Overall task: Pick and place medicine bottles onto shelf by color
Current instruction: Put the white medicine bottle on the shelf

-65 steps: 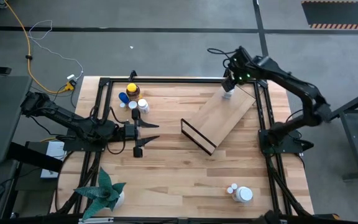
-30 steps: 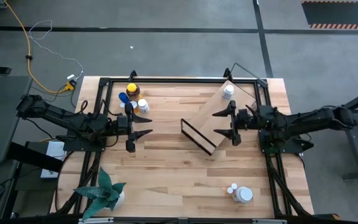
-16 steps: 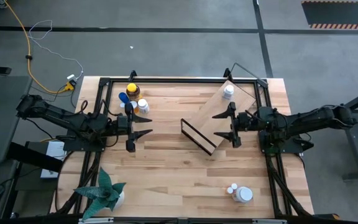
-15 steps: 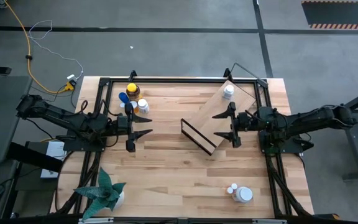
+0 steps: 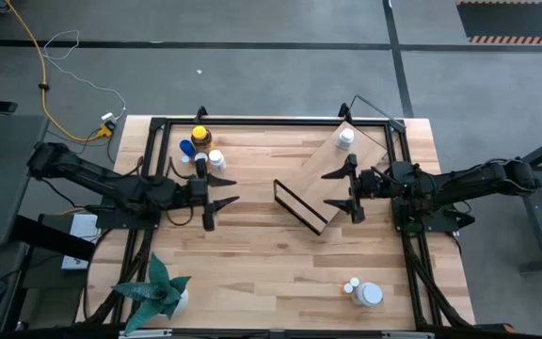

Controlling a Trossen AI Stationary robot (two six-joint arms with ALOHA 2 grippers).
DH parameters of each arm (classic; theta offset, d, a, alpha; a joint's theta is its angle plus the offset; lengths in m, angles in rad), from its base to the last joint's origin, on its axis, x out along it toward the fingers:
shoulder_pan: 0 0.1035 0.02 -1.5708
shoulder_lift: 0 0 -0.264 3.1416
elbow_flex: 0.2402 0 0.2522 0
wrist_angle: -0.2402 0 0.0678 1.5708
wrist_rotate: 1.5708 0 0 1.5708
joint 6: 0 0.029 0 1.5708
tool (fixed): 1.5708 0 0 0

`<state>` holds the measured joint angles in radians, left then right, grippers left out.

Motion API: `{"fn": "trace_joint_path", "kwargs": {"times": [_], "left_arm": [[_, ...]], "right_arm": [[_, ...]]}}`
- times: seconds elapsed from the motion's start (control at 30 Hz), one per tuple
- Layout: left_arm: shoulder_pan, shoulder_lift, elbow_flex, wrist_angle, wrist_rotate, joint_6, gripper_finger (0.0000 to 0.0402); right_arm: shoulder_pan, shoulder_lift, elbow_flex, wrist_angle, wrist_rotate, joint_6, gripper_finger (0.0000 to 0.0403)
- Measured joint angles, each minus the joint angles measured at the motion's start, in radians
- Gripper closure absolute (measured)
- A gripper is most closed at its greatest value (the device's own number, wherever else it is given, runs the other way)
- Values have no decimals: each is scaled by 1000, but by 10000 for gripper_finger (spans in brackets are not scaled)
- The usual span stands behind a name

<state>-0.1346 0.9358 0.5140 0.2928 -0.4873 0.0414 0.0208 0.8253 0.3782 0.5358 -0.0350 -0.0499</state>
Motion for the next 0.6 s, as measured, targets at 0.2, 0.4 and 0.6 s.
{"fn": "trace_joint_path", "kwargs": {"times": [0.2, 0.4, 0.6], "left_arm": [[131, 40, 67, -188, -1, -105, 150], [351, 107, 256, -591, -10, -285, 104], [550, 217, 368, -907, 29, -453, 98]], "right_arm": [[0, 0, 0, -1, 28, -1, 91], [0, 0, 0, -23, 28, -1, 91], [0, 0, 0, -23, 28, 7, 91]]}}
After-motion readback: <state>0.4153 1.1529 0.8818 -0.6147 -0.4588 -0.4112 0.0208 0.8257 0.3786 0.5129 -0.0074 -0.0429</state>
